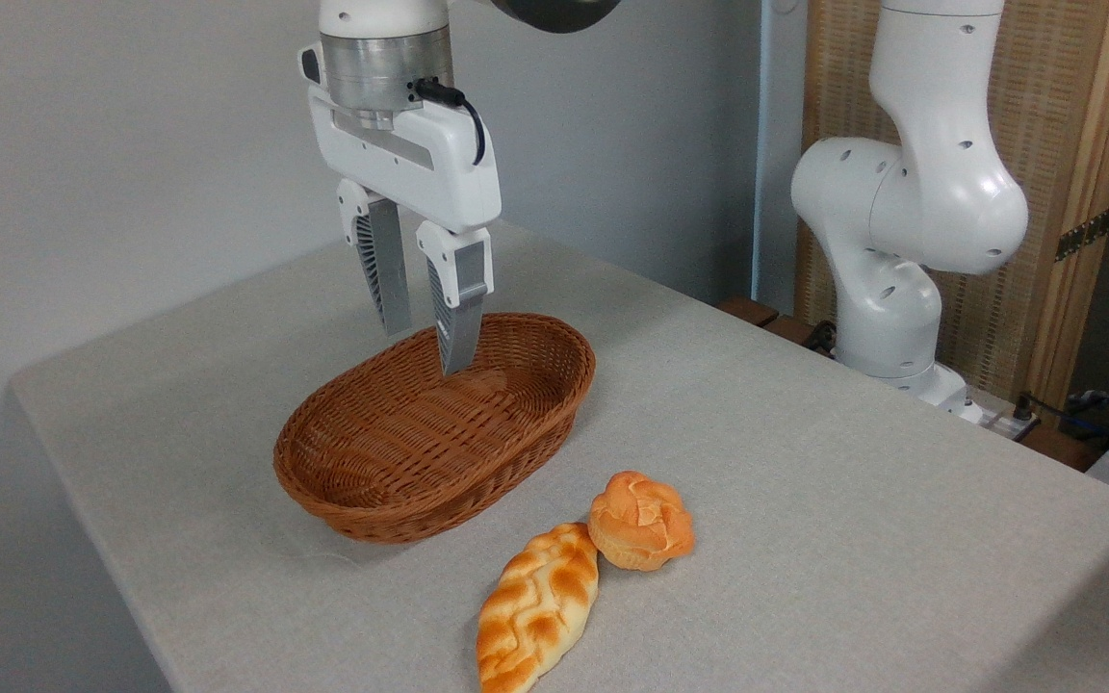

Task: Put bread into the basket
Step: 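Move the open gripper from above the basket toward the round bun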

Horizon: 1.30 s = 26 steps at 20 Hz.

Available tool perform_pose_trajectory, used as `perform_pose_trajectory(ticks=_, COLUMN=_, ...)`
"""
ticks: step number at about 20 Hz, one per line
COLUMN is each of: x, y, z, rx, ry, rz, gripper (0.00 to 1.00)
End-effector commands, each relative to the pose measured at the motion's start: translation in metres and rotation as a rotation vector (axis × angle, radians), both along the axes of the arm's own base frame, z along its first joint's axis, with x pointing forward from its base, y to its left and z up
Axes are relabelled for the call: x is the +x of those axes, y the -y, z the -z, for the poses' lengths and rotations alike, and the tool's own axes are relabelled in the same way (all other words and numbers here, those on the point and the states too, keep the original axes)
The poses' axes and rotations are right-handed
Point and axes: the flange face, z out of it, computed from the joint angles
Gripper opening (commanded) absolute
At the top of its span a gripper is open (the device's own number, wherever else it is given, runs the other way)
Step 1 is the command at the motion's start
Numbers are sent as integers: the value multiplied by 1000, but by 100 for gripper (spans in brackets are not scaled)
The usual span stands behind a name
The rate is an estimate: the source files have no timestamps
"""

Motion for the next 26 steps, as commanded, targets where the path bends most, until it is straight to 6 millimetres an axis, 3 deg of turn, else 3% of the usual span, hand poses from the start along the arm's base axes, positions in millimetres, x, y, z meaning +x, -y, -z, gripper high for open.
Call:
perform_pose_trajectory(ticks=1, x=-2, y=-3, z=-7, rx=-10, ry=-16, rz=-8, gripper=100)
perform_pose_trajectory(ticks=15, x=-8, y=-4, z=-9, rx=-8, ry=-15, rz=-10, gripper=100)
perform_pose_trajectory(ticks=18, x=-12, y=-7, z=-1, rx=4, ry=-26, rz=-1, gripper=100)
perform_pose_trajectory(ticks=23, x=-23, y=-55, z=12, rx=0, ry=-47, rz=15, gripper=100)
perform_pose_trajectory(ticks=26, x=-29, y=-67, z=25, rx=-1, ry=-70, rz=32, gripper=100)
